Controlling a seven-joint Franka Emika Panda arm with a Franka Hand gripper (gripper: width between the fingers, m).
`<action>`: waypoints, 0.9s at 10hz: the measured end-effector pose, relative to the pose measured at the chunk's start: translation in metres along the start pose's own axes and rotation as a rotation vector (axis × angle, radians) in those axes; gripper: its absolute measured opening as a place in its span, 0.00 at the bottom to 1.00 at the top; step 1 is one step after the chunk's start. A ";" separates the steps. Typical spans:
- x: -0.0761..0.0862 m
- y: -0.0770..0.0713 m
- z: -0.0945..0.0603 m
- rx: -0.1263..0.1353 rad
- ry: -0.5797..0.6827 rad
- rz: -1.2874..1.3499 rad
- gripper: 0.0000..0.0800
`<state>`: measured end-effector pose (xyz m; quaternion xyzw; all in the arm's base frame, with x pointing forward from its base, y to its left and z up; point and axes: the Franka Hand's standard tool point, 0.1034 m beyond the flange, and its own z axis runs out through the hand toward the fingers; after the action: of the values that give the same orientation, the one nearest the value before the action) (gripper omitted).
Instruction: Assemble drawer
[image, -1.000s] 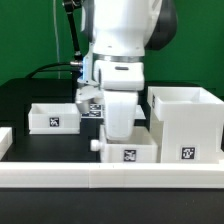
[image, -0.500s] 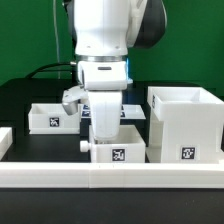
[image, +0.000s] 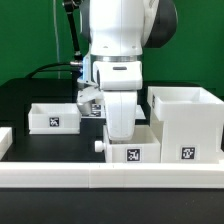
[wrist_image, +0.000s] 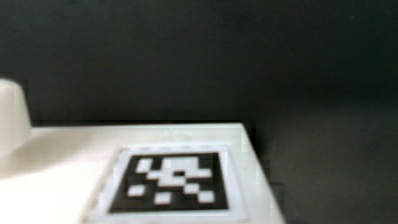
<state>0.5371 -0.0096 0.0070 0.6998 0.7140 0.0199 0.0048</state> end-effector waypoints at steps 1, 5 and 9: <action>0.000 0.000 0.000 0.000 0.000 0.000 0.05; 0.005 -0.004 0.003 0.006 -0.012 0.005 0.05; 0.008 -0.002 0.002 0.003 -0.024 0.041 0.05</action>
Offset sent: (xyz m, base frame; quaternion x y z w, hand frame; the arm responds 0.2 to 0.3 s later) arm -0.0034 0.0081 -0.0028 -0.0145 -0.0095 -0.0246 0.9995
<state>0.5349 -0.0016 0.0053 0.7145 0.6995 0.0105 0.0120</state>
